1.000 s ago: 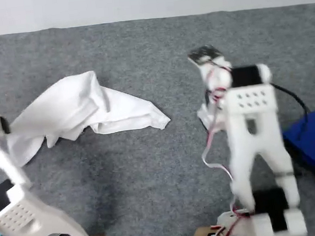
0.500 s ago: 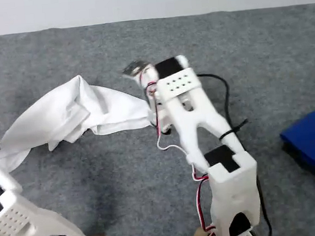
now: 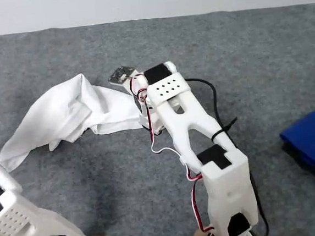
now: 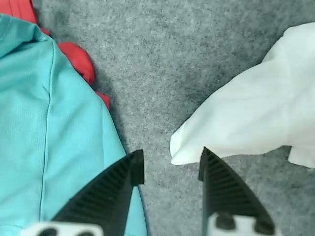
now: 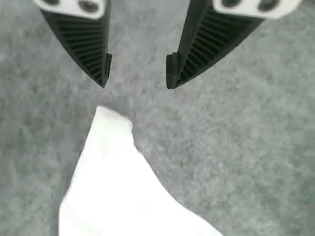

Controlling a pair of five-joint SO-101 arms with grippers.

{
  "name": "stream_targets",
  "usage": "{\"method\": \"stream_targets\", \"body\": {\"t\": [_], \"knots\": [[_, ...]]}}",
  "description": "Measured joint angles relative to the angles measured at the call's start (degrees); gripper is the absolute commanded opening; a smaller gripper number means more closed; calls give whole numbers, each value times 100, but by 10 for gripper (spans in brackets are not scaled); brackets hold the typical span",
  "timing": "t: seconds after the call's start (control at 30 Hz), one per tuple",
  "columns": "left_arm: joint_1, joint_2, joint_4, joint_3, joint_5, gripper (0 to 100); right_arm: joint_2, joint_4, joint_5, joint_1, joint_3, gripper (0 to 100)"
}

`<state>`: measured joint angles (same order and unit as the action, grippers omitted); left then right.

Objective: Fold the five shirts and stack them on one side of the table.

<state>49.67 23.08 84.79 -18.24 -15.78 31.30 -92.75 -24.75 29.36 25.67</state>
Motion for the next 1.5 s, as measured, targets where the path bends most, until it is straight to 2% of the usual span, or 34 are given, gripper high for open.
{"method": "stream_targets", "body": {"t": [0.47,0.7,0.77,0.9,1.27,1.5], "knots": [[0,0,0,0,0,184,387,1178,-114,-62,0,199],[0,0,0,97,0,184,826,1310,-404,-290,0,197],[-18,0,0,237,0,184,870,1310,-422,-281,0,166],[-44,0,0,281,0,184,870,1310,-422,-290,0,28],[-308,0,0,316,0,183,870,396,-440,-475,1582,12],[-571,0,88,316,0,125,870,-484,-457,-545,2585,12]]}}
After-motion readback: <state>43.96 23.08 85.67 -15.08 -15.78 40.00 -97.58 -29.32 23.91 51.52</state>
